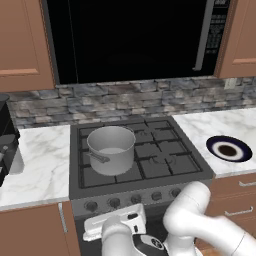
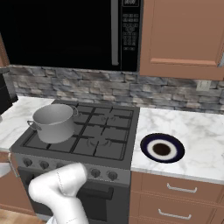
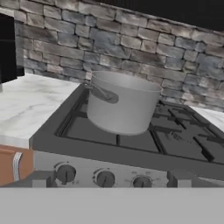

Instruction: Retrieve the frozen meat and place it in the pot on a burner. Then turn the burner on.

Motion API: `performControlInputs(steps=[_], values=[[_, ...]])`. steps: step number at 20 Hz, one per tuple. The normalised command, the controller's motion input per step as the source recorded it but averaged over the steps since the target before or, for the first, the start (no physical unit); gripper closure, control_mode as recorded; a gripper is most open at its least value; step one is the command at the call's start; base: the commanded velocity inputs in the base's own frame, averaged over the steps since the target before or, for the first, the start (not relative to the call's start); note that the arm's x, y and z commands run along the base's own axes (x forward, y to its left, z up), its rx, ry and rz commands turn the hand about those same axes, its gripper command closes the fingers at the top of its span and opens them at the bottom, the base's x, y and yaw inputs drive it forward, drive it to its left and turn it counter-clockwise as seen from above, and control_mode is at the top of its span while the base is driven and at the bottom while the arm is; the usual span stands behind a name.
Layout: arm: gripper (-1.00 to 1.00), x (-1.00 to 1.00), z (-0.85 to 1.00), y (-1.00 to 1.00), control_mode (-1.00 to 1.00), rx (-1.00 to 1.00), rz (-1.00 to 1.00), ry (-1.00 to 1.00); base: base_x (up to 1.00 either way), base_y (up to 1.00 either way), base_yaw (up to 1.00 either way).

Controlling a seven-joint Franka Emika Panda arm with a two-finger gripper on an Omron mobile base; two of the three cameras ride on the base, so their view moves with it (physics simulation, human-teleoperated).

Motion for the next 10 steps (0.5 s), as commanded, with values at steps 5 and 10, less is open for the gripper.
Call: performControlInputs(steps=[5,10], values=[[-1.00,0.00,-0.51,-0.02,-1.00,0.14,0.00,0.00,0.00,0.00,0.00],[-1.00,0.18,-0.31,0.01,-1.00,0.06,-0.07,-0.06,0.00,0.00,0.00]])
